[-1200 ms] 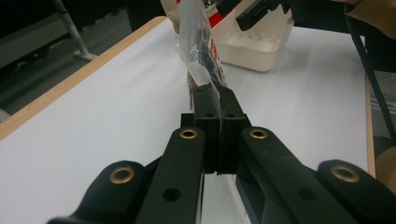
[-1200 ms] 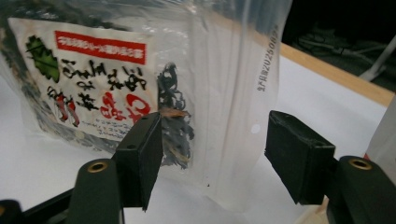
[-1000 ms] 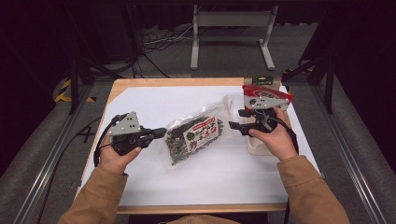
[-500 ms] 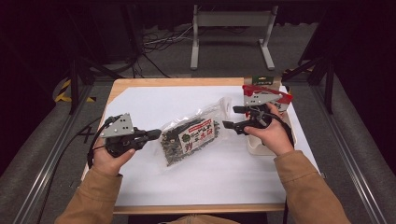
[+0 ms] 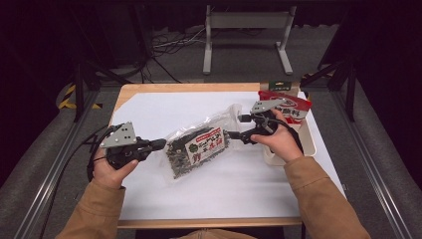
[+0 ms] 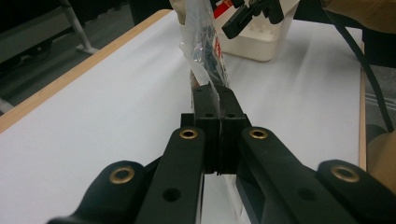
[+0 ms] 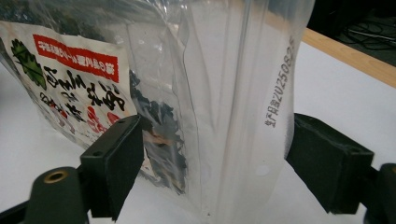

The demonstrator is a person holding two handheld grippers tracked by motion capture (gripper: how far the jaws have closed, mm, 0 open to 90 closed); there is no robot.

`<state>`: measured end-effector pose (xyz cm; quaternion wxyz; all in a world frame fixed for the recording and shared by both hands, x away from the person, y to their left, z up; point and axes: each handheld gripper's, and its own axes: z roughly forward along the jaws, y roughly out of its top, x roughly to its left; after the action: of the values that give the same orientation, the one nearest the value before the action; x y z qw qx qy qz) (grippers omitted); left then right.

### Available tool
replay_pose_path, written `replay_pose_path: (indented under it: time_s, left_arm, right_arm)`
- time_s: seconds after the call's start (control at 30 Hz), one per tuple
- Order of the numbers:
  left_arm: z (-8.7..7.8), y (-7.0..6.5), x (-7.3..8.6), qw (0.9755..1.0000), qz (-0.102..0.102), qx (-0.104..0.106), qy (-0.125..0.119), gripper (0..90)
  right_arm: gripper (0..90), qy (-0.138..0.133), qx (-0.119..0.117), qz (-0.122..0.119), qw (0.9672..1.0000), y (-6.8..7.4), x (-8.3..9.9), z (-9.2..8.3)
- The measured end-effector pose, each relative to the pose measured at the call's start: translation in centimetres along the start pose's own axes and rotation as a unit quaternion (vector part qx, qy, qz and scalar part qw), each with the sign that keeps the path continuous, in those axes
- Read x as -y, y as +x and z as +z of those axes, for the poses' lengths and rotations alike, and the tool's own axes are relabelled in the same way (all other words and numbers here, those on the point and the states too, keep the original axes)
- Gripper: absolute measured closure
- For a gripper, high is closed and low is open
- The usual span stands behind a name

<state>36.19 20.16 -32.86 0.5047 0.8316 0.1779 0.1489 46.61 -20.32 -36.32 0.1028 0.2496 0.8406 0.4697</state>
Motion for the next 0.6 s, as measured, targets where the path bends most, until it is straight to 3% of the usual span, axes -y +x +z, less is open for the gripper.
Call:
replay_pose_path:
  time_s: [0.33,0.6]
  left_arm:
    - [0.0,0.1,0.2,1.0000,-0.004,0.000,0.000,89.6]
    - [0.0,0.2,0.2,1.0000,-0.006,0.002,0.000,89.6]
  right_arm:
    - [17.9,0.014,-0.031,0.012,0.9994,-1.0,0.6,1.8]
    - [17.5,0.025,-0.057,-0.007,0.9980,-1.1,0.9,2.8]
